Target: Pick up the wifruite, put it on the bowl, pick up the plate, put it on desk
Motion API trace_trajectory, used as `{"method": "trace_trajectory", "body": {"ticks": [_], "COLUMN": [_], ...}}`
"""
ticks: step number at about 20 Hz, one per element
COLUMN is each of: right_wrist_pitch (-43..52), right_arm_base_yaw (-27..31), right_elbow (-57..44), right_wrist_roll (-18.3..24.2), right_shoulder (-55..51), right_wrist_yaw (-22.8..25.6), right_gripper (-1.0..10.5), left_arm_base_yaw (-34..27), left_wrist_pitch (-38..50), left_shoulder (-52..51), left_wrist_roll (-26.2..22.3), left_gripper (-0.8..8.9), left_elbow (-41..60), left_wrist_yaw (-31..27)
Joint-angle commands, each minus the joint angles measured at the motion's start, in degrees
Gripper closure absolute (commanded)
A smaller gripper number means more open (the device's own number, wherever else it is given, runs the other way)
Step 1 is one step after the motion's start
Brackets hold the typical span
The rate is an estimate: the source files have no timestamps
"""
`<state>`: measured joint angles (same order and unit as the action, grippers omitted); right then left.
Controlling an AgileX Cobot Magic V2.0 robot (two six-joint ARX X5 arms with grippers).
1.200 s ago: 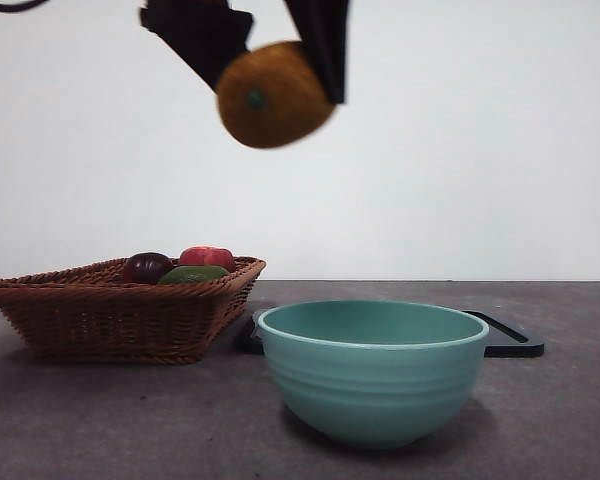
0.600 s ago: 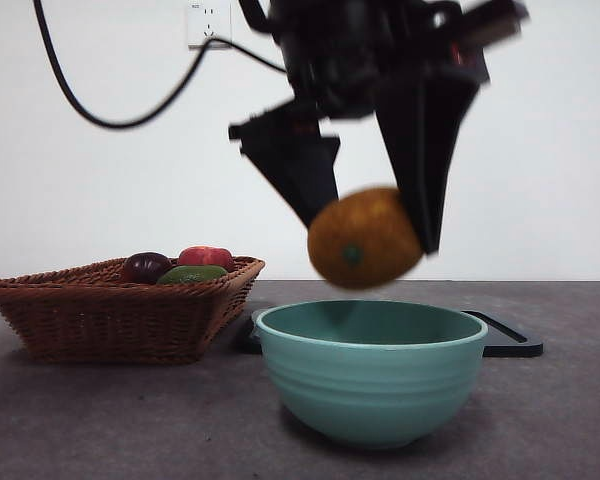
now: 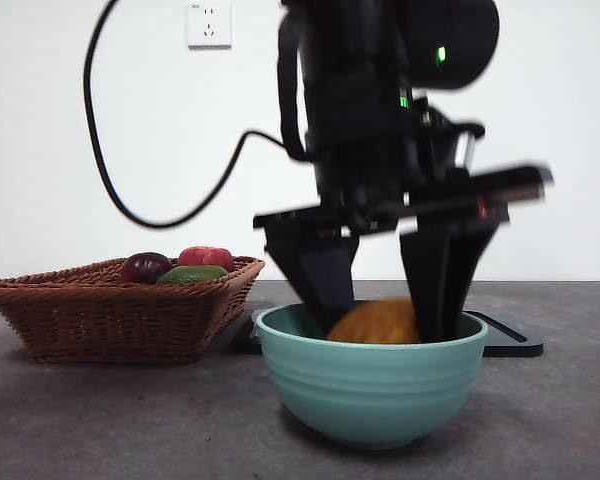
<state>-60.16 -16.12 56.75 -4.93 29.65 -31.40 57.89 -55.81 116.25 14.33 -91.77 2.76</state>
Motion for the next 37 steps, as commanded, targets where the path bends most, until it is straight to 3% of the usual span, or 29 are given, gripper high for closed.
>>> {"method": "trace_trajectory", "body": {"ticks": [1, 8, 13, 19, 26, 37], "right_wrist_pitch": [0.31, 0.33, 0.33, 0.33, 0.33, 0.52], "right_arm_base_yaw": [-0.31, -0.28, -0.28, -0.31, -0.28, -0.28], "right_elbow": [1.14, 1.14, 1.14, 1.14, 1.14, 1.14], "right_wrist_roll": [-0.15, 0.02, 0.07, 0.09, 0.66, 0.66], "right_shoulder": [0.07, 0.07, 0.07, 0.07, 0.07, 0.07], "right_wrist_yaw": [-0.15, -0.15, -0.15, -0.13, -0.13, -0.09], "right_gripper": [3.4, 3.4, 3.4, 3.4, 3.4, 3.4], "left_arm_base_yaw": [0.68, 0.68, 0.57, 0.24, 0.2, 0.2], "left_wrist_pitch": [0.11, 0.09, -0.09, -0.96, -3.02, -10.56], "left_shoulder": [2.45, 2.67, 2.45, -1.75, -13.86, -42.88], "left_wrist_roll": [0.07, -0.33, -0.33, -0.57, -1.42, -5.9], "left_gripper": [5.75, 5.62, 3.4, 3.28, 3.04, 3.14], "left_elbow": [-1.38, -1.38, -1.42, -1.73, -1.73, -1.68], "left_wrist_yaw": [-0.24, -0.28, -0.28, -0.28, -0.31, -0.35]}}
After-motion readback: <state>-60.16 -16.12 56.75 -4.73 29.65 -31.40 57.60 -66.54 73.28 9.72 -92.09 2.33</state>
